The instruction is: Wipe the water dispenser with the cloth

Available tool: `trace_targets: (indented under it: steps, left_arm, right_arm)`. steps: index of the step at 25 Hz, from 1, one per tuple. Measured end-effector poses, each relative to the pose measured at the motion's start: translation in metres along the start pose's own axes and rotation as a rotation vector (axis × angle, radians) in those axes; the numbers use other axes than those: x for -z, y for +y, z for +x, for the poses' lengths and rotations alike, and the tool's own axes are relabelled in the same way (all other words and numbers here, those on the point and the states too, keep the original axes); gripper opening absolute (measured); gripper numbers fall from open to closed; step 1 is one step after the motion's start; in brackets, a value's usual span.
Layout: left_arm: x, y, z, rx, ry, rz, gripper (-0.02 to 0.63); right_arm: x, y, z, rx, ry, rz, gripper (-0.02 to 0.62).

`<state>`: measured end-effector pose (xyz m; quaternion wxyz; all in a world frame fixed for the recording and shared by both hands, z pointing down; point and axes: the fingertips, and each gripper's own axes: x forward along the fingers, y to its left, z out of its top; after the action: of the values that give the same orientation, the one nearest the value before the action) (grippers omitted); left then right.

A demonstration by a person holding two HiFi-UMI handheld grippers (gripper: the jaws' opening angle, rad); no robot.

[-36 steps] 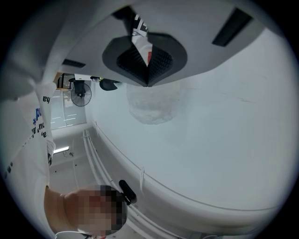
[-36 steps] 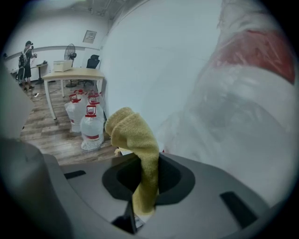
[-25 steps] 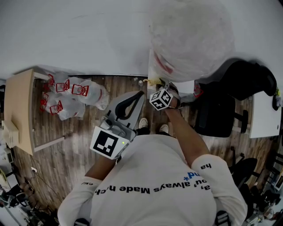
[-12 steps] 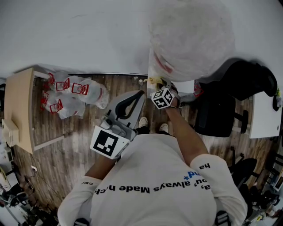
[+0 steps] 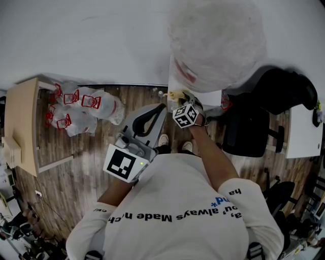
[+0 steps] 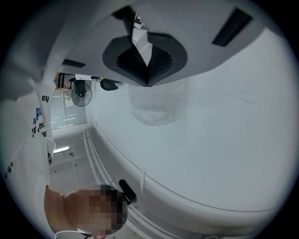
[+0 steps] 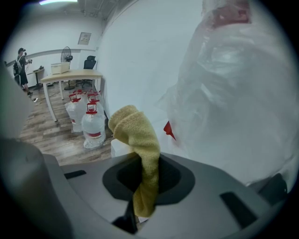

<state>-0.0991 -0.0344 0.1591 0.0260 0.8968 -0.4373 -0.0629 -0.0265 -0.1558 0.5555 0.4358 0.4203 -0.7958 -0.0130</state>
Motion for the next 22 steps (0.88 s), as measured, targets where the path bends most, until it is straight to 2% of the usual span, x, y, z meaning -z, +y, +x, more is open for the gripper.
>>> trace_targets:
  steps: [22]
  left_arm:
    - [0.001, -0.012, 0.005, 0.002, -0.003, 0.002, 0.018]
  right_arm:
    - [0.013, 0.016, -0.012, -0.043, 0.001, 0.021, 0.054]
